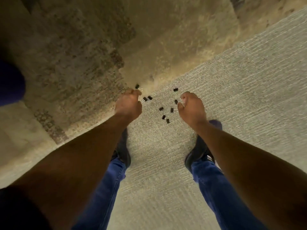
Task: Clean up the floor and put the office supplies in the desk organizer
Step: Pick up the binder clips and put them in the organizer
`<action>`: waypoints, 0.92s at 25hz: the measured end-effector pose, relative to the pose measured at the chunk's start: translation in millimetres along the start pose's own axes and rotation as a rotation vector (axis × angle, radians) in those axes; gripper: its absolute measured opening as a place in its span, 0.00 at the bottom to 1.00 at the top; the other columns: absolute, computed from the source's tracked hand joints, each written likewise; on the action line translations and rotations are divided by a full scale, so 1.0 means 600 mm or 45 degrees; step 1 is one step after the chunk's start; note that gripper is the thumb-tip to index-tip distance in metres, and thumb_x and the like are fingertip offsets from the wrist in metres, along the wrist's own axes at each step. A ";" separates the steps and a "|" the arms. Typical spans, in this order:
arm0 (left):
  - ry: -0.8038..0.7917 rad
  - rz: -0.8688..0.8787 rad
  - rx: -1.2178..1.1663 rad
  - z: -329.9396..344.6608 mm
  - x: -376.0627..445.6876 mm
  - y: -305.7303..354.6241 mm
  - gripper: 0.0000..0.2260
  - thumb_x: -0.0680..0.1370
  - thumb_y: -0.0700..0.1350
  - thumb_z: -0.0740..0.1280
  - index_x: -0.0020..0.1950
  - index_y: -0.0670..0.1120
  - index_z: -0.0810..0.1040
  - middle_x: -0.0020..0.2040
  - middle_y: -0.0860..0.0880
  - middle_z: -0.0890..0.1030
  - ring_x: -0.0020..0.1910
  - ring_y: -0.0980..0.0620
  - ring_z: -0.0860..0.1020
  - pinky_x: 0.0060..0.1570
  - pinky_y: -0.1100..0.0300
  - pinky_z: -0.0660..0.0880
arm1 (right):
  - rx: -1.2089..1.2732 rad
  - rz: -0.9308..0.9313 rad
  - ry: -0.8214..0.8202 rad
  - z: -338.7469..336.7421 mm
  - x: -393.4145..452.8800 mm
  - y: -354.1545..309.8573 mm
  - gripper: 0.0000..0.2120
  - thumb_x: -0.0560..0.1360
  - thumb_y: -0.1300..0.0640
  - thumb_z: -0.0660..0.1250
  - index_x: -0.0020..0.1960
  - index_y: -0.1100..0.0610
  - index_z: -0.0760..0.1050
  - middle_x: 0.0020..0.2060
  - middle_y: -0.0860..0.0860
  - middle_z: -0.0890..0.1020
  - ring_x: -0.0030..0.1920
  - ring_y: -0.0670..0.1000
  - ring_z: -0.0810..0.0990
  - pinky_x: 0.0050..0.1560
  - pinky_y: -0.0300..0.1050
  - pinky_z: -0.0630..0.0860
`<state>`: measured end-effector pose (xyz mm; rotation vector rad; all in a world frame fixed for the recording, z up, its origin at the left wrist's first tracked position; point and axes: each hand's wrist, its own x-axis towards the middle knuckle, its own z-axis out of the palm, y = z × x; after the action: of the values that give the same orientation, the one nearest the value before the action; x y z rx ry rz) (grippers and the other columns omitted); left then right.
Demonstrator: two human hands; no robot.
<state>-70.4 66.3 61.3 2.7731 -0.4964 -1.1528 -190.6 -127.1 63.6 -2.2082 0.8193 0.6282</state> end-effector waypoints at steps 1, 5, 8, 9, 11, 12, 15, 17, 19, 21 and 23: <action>-0.020 0.033 0.053 0.021 0.029 -0.008 0.22 0.74 0.36 0.64 0.68 0.47 0.71 0.68 0.44 0.70 0.63 0.42 0.73 0.60 0.49 0.73 | -0.015 0.013 0.003 0.021 0.028 0.013 0.13 0.76 0.58 0.66 0.60 0.60 0.73 0.53 0.57 0.78 0.52 0.55 0.77 0.50 0.44 0.72; 0.008 0.236 0.295 0.074 0.114 -0.036 0.26 0.72 0.29 0.63 0.69 0.44 0.69 0.70 0.40 0.64 0.63 0.38 0.70 0.62 0.45 0.73 | -0.085 0.001 0.057 0.074 0.106 0.039 0.17 0.76 0.56 0.67 0.63 0.58 0.72 0.57 0.57 0.76 0.52 0.52 0.76 0.46 0.39 0.71; 0.118 0.322 0.308 0.098 0.141 -0.045 0.21 0.71 0.26 0.63 0.62 0.39 0.73 0.64 0.38 0.69 0.60 0.39 0.71 0.55 0.49 0.75 | -0.136 -0.047 0.102 0.089 0.136 0.048 0.18 0.76 0.55 0.67 0.64 0.59 0.71 0.59 0.58 0.74 0.52 0.52 0.78 0.47 0.39 0.75; 0.143 0.325 0.274 0.101 0.145 -0.049 0.19 0.71 0.26 0.63 0.60 0.38 0.74 0.62 0.39 0.70 0.57 0.40 0.72 0.53 0.51 0.76 | -0.167 -0.059 0.107 0.092 0.142 0.049 0.18 0.76 0.55 0.68 0.63 0.59 0.71 0.59 0.58 0.74 0.52 0.53 0.78 0.48 0.41 0.78; 0.174 0.297 0.185 0.106 0.153 -0.052 0.16 0.73 0.29 0.64 0.59 0.39 0.74 0.59 0.40 0.72 0.53 0.43 0.75 0.52 0.54 0.75 | -0.260 -0.083 0.107 0.099 0.152 0.048 0.18 0.76 0.54 0.68 0.63 0.58 0.71 0.59 0.57 0.74 0.51 0.54 0.78 0.47 0.45 0.80; 0.183 0.265 0.118 0.107 0.153 -0.052 0.14 0.74 0.32 0.64 0.59 0.40 0.75 0.59 0.41 0.72 0.52 0.44 0.75 0.52 0.55 0.75 | -0.293 -0.083 0.102 0.099 0.154 0.046 0.17 0.76 0.55 0.68 0.62 0.58 0.70 0.58 0.57 0.74 0.50 0.54 0.78 0.45 0.45 0.80; 0.217 0.110 -0.179 0.111 0.151 -0.057 0.08 0.73 0.39 0.67 0.51 0.43 0.79 0.52 0.44 0.78 0.47 0.48 0.77 0.49 0.56 0.75 | -0.213 -0.064 0.095 0.106 0.158 0.039 0.14 0.74 0.57 0.69 0.57 0.59 0.71 0.52 0.55 0.75 0.44 0.51 0.77 0.39 0.41 0.75; 0.129 -0.162 -0.844 0.112 0.136 -0.063 0.04 0.73 0.37 0.68 0.45 0.45 0.80 0.42 0.46 0.81 0.40 0.49 0.78 0.42 0.56 0.76 | 0.133 0.029 0.123 0.105 0.151 0.039 0.12 0.71 0.58 0.71 0.51 0.59 0.72 0.46 0.54 0.77 0.40 0.49 0.77 0.35 0.39 0.75; 0.051 -0.405 -1.409 0.112 0.114 -0.071 0.09 0.74 0.33 0.64 0.38 0.44 0.79 0.33 0.48 0.80 0.34 0.50 0.77 0.37 0.55 0.77 | 0.579 0.207 0.137 0.099 0.135 0.042 0.08 0.71 0.61 0.70 0.48 0.58 0.72 0.40 0.52 0.80 0.35 0.47 0.79 0.33 0.39 0.77; 0.039 -0.538 -1.643 0.113 0.100 -0.081 0.12 0.71 0.29 0.59 0.34 0.43 0.74 0.30 0.48 0.78 0.31 0.51 0.76 0.32 0.59 0.75 | 0.988 0.364 0.049 0.091 0.111 0.050 0.04 0.74 0.66 0.63 0.46 0.59 0.72 0.38 0.54 0.80 0.34 0.48 0.80 0.35 0.42 0.79; 0.025 -0.562 -1.621 0.115 0.095 -0.085 0.11 0.70 0.31 0.61 0.33 0.46 0.72 0.30 0.49 0.77 0.31 0.53 0.74 0.31 0.61 0.73 | 1.442 0.444 -0.092 0.088 0.087 0.060 0.09 0.71 0.70 0.55 0.41 0.59 0.71 0.37 0.55 0.79 0.35 0.51 0.78 0.34 0.43 0.77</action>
<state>-67.9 97.9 -37.0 1.7397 0.6827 -0.9519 -190.8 -127.7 -18.8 -1.0225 1.1504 0.2611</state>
